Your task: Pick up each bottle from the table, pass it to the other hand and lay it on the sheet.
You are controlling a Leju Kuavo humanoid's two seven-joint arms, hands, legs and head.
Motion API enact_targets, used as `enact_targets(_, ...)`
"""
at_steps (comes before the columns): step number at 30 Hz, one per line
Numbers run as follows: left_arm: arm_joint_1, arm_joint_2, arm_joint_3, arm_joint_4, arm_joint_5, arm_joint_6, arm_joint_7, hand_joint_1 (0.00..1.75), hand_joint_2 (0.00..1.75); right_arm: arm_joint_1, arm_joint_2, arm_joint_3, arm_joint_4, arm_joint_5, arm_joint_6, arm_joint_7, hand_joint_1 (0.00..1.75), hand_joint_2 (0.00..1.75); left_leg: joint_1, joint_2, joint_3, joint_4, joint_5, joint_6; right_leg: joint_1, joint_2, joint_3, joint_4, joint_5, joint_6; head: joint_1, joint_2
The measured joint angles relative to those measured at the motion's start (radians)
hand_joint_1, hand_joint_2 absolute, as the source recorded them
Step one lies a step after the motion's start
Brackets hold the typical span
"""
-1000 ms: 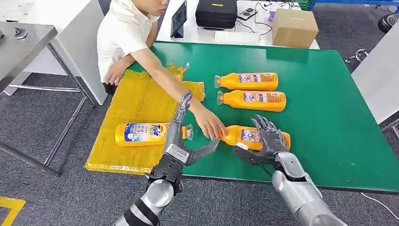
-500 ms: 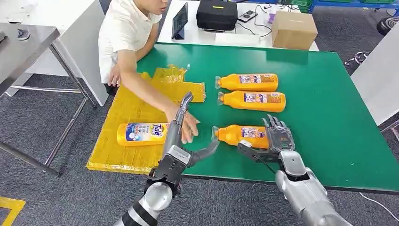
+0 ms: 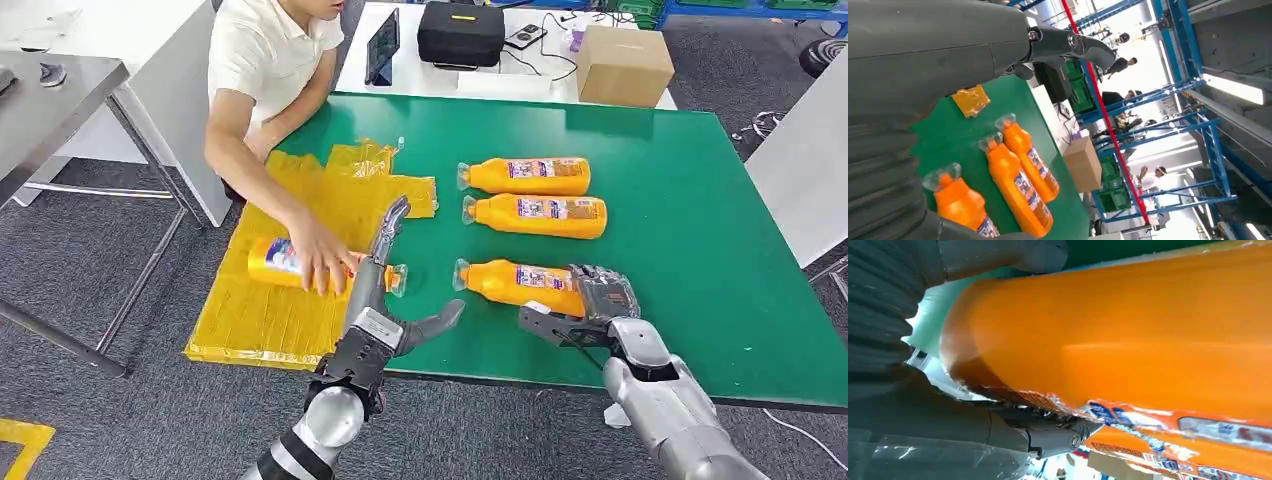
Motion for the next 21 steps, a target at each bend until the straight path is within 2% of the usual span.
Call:
enact_targets(5,-0.003,0.0,0.002,0.0,0.005,-0.003,-0.004,0.0,1.75,-0.009,-0.003,-0.009,0.022,-0.032,-0.003,-0.036,1.75,1.75,0.0,0.0,0.0,0.0,0.0,0.0,0.0,0.0,0.0,0.0,0.0,0.0,0.0,0.0)
enact_targets(8,-0.006,0.0,0.002,0.001,0.019,-0.003,-0.018,0.0,1.75,-0.009,-0.003,-0.026,0.043,-0.089,-0.013,-0.108,1.75,1.75,0.0,0.0,0.0,0.0,0.0,0.0,0.0,0.0,0.0,0.0,0.0,0.0,0.0,0.0)
enact_targets(13,-0.011,0.0,0.002,0.003,0.052,-0.003,-0.048,0.0,1.75,0.017,0.0,-0.073,0.053,-0.258,-0.015,-0.289,1.75,1.75,0.0,0.001,0.0,0.0,0.0,0.0,0.0,0.001,0.0,-0.001,0.0,0.0,0.0,0.0)
enact_targets(16,-0.012,0.0,0.002,0.003,0.062,-0.004,-0.054,0.0,1.75,0.024,0.007,-0.088,0.052,-0.285,-0.013,-0.305,1.75,1.75,0.0,0.003,0.001,0.0,-0.001,0.0,0.001,0.004,0.0,-0.001,0.0,0.0,0.0,0.0)
enact_targets(21,-0.003,-0.005,0.019,-0.003,0.314,-0.019,-0.099,0.0,1.75,0.086,0.046,-0.143,-0.029,-0.538,0.083,-0.449,1.75,1.75,0.002,0.004,0.001,0.0,-0.001,0.0,0.003,0.005,0.0,0.0,0.002,-0.003,0.0,0.0)
